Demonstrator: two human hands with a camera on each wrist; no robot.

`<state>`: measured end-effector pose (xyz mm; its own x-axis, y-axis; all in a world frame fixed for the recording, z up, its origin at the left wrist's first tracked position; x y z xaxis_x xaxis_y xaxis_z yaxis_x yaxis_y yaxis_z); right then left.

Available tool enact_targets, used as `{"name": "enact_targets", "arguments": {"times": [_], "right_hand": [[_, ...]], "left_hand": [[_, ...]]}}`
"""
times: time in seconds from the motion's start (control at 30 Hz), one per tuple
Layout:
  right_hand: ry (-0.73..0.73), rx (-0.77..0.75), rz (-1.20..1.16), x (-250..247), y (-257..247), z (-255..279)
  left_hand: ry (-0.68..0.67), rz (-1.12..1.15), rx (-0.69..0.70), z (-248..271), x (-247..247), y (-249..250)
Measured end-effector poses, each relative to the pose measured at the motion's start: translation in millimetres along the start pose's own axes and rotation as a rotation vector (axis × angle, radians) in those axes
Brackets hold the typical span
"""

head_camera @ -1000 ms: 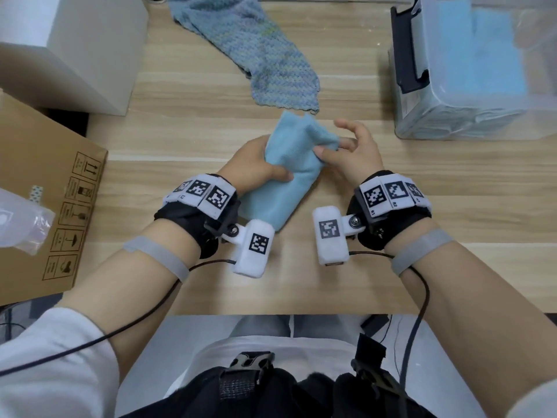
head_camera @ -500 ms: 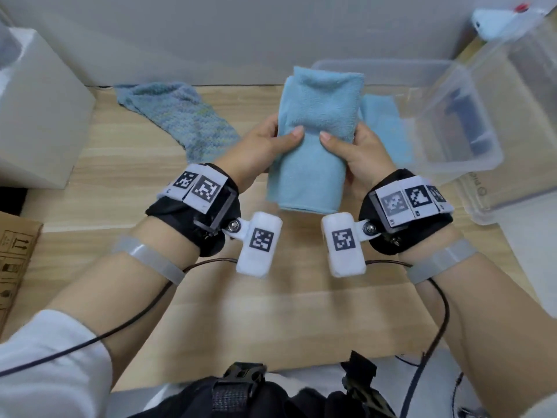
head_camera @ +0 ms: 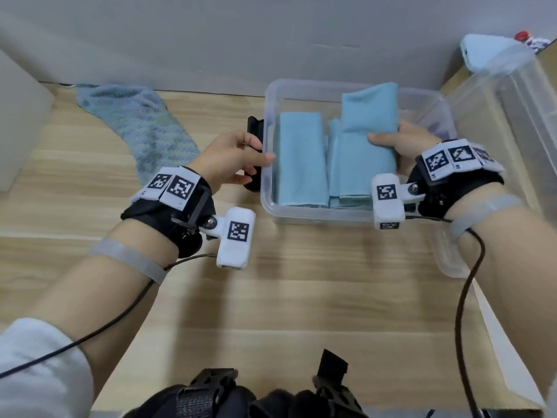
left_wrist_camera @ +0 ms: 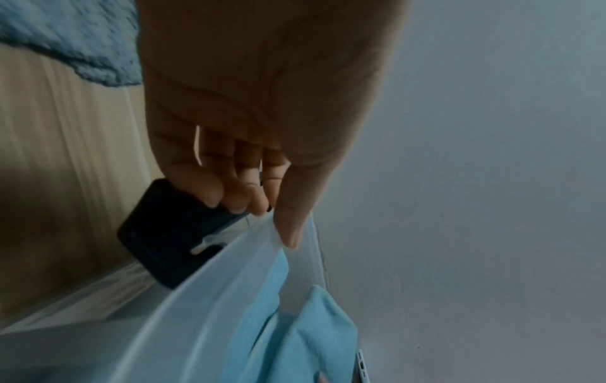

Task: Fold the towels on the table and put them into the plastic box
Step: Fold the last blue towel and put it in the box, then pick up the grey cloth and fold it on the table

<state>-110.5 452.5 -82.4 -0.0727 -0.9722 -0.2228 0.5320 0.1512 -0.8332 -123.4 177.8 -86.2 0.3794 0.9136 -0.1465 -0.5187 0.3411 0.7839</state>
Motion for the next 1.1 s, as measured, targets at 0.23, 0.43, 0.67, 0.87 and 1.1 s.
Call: {"name": "enact_targets", "arguments": {"times": [0.23, 0.43, 0.67, 0.87, 1.1], "right_hand": [[-0.152, 0.212, 0.159, 7, 29, -30], [-0.169, 0.16, 0.196, 10, 30, -41], [-0.318, 0.193, -0.044, 9, 16, -15], [-0.313, 0.357, 0.389, -8, 64, -59], [-0.17, 0.325, 0.494, -2, 31, -37]], "left_hand": [[-0.048, 0.02, -0.027, 0, 1, 1], [-0.06, 0.016, -0.038, 0, -1, 1], [-0.075, 0.016, -0.045, 0, 0, 2], [-0.078, 0.014, -0.056, -2, -1, 0], [-0.079, 0.012, -0.055, -2, 0, 1]]}}
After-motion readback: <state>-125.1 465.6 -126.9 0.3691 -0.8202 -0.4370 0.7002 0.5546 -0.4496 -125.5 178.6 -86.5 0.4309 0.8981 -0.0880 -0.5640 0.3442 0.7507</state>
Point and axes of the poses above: each hand's wrist, its own z-axis away from the middle knuckle, its own x-axis out of the palm, y = z × x, the point moved 6 cm from there along -z, towards the middle knuckle, and after that the axes turned 6 degrees about -x, right-handed, at the moved point
